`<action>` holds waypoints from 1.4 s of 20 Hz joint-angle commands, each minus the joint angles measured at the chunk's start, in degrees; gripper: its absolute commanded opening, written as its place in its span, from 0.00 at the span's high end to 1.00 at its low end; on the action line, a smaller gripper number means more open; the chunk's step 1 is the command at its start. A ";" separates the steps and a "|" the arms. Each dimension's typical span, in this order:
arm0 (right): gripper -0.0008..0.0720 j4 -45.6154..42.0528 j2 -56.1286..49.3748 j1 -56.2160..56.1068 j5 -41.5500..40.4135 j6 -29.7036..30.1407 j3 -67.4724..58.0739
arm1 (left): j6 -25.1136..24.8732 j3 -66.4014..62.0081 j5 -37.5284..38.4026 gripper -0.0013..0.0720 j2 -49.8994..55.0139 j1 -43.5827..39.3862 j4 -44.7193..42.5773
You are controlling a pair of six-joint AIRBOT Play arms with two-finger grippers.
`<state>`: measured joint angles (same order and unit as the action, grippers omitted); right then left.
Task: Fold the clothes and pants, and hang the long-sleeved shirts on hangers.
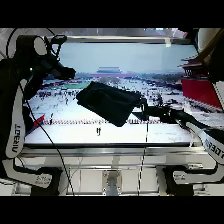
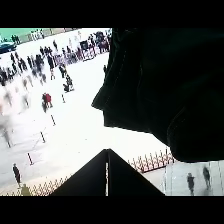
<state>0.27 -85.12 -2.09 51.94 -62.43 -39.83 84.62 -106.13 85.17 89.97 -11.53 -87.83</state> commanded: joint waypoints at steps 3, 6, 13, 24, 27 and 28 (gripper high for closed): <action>0.01 0.61 -5.49 -5.35 -3.78 -0.24 -7.98 | -0.02 0.07 -0.02 0.96 0.02 -0.02 0.00; 0.18 -6.23 -6.71 -7.26 -6.10 -9.03 -8.83 | -0.04 0.09 0.00 0.96 0.02 -0.02 -0.02; 0.93 -15.52 -1.84 4.39 -6.29 -9.99 -13.05 | -0.04 0.09 0.00 0.96 0.00 -0.02 -0.02; 0.93 -50.95 17.53 65.07 14.45 -14.45 -14.69 | 0.00 0.09 -0.07 0.96 0.02 -0.04 0.00; 0.93 -55.12 19.69 80.32 17.77 -12.90 -14.19 | 0.09 0.09 -0.09 0.96 0.02 -0.04 0.00; 0.93 -56.78 20.24 84.24 18.49 -12.37 -13.53 | 0.33 0.09 -0.09 0.96 0.07 -0.04 0.00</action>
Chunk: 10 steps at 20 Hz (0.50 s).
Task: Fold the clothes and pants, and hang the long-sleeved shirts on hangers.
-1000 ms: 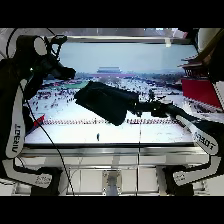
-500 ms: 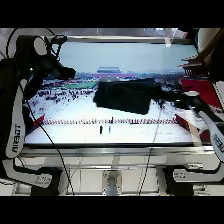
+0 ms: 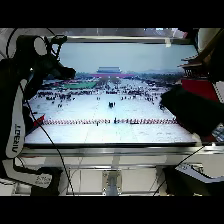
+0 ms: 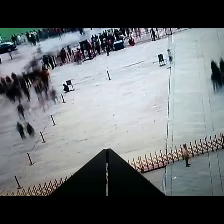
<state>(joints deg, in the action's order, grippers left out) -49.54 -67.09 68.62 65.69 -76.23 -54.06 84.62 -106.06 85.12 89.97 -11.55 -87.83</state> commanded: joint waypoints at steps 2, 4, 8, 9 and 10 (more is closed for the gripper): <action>0.93 -10.84 3.28 19.45 5.29 1.44 2.69 | 1.73 0.02 -0.04 0.96 0.13 -0.02 0.00; 0.93 -13.46 4.46 25.33 5.25 1.42 5.46 | 1.75 0.02 -0.04 0.96 0.13 -0.02 -0.02; 0.32 -13.29 4.70 34.16 10.38 -0.87 5.44 | 1.73 0.02 -0.04 0.96 0.13 -0.02 -0.02; 0.30 -10.08 5.01 35.32 12.90 -2.01 4.04 | 1.73 0.02 -0.02 0.96 0.13 -0.02 -0.02; 0.30 -5.01 5.86 35.63 14.62 -2.64 2.51 | 1.75 0.02 -0.04 0.96 0.13 -0.02 -0.02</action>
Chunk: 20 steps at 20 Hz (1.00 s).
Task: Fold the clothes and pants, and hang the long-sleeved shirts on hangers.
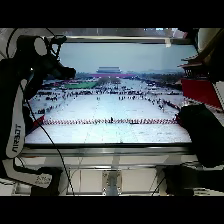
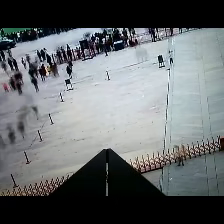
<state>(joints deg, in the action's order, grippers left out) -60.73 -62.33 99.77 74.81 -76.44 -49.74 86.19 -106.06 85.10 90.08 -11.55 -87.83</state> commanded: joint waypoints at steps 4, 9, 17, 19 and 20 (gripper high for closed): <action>0.33 34.95 7.37 -7.91 2.01 1.38 -2.99 | 2.14 0.00 -0.02 0.96 -0.90 -0.02 -0.02; 0.93 30.88 9.88 -58.03 0.42 12.22 -2.99 | 5.16 0.02 0.48 0.96 -6.49 -0.20 -0.02; 0.93 3.34 9.79 -96.70 -8.28 12.96 -4.72 | 6.27 1.05 7.78 0.96 -20.26 -0.13 -7.30; 0.93 0.46 9.79 -96.65 -6.86 13.16 -4.83 | 6.45 1.05 7.82 0.96 -21.62 -0.13 -7.56; 0.93 0.61 9.77 -96.65 -6.91 13.16 -4.83 | 6.47 1.03 8.20 0.96 -21.84 -0.13 -7.54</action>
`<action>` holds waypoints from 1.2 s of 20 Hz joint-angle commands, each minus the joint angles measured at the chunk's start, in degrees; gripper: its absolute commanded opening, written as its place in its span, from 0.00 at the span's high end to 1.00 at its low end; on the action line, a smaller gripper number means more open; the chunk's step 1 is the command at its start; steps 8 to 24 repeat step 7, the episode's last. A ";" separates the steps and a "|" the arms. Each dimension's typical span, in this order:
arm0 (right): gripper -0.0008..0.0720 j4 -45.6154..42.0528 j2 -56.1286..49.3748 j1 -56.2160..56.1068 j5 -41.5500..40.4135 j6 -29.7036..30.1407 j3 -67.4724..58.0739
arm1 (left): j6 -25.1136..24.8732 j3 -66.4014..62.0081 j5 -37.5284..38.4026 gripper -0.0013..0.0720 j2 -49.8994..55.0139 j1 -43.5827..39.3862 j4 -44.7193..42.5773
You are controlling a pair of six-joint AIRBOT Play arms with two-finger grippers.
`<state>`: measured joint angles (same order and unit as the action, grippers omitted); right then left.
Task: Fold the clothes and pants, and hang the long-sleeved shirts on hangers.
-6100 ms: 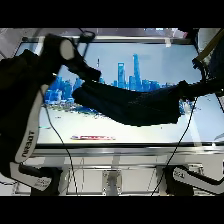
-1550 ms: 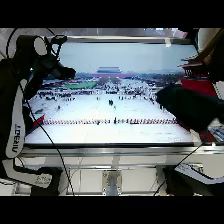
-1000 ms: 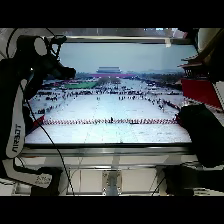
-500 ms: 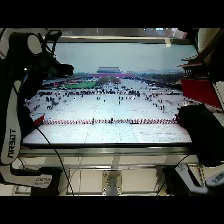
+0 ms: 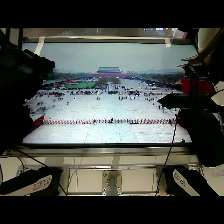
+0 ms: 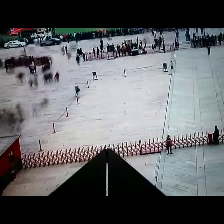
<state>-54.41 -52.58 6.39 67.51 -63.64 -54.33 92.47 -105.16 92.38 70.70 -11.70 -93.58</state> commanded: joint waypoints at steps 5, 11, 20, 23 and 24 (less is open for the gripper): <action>0.93 -5.60 0.02 -3.28 0.39 0.35 -0.24 | 0.17 0.13 3.52 0.96 -2.38 0.02 -1.79; 0.93 -5.60 0.04 -3.28 0.39 0.35 -0.24 | 0.15 0.13 5.46 0.96 -2.38 0.02 -1.79; 0.93 -5.60 0.04 -3.28 0.39 0.35 -0.24 | 0.15 0.13 5.46 0.96 -2.38 0.02 -1.79; 0.93 -5.60 0.04 -3.28 0.39 0.35 -0.24 | 0.15 0.13 5.46 0.96 -2.38 0.02 -1.79; 0.93 -5.60 0.04 -3.28 0.39 0.35 -0.24 | 0.15 0.13 5.46 0.96 -2.38 0.02 -1.79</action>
